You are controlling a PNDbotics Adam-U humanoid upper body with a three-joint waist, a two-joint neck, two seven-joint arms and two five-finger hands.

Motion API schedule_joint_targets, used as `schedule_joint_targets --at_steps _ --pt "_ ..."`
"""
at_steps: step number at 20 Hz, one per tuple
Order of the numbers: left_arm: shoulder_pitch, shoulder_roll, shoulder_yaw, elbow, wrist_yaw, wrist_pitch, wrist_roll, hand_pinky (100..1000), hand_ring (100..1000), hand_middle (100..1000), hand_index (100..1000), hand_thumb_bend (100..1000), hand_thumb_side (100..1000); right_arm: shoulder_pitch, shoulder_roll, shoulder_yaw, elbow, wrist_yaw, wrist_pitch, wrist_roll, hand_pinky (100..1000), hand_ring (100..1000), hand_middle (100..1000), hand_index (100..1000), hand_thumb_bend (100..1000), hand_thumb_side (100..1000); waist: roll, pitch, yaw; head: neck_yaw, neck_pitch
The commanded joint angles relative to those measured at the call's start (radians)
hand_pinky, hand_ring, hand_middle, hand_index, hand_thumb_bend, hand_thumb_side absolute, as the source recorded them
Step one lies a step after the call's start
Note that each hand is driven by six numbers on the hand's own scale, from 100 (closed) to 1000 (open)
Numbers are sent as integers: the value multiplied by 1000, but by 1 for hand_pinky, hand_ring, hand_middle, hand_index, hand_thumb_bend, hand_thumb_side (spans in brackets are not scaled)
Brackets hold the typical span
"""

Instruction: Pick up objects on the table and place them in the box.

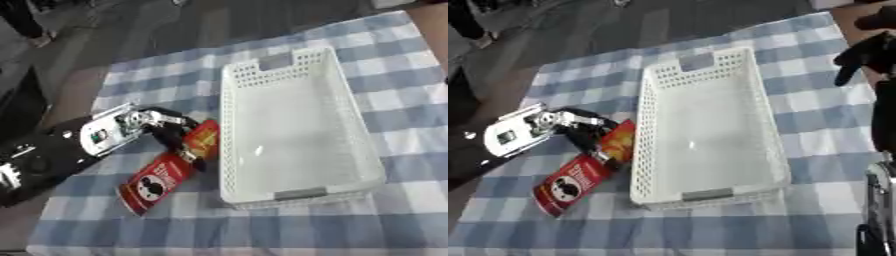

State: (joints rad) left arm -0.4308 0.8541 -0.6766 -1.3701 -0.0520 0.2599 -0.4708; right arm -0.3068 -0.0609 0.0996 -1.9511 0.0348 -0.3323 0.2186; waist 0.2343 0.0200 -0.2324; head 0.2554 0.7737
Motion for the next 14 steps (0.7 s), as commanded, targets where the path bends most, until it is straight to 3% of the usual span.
schedule_joint_targets --at_steps 1,10,11,12,13,14 --pt "33 16 -8 20 -36 -19 -19 845 856 953 1000 975 442 -21 9 6 -25 -5 -2 2 316 483 649 774 100 1000 -8 2 -1 3 -4" --pt "56 21 -4 14 -53 -41 -49 851 860 955 1000 981 453 -35 6 5 -27 -4 -6 -1 317 483 648 773 100 1000 -8 9 -5 1 -4" --pt "56 18 -4 14 -54 -39 -49 838 851 951 1000 957 410 -37 6 5 -27 -4 -7 -1 317 483 648 773 100 1000 -8 9 -6 1 -4" --pt "55 15 -4 15 -55 -37 -49 844 855 952 1000 964 423 -37 6 5 -27 -4 -7 -1 317 483 648 773 100 1000 -8 9 -6 1 -4" --pt "55 12 -2 17 -59 -35 -45 795 826 942 1000 902 308 -38 6 5 -27 -4 -7 -1 317 483 648 773 100 1000 -8 10 -6 0 -4" --pt "56 7 2 22 -69 -33 -35 783 819 940 1000 888 280 -38 7 5 -27 -4 -7 -1 317 483 648 773 100 1000 -8 10 -6 -1 -4"
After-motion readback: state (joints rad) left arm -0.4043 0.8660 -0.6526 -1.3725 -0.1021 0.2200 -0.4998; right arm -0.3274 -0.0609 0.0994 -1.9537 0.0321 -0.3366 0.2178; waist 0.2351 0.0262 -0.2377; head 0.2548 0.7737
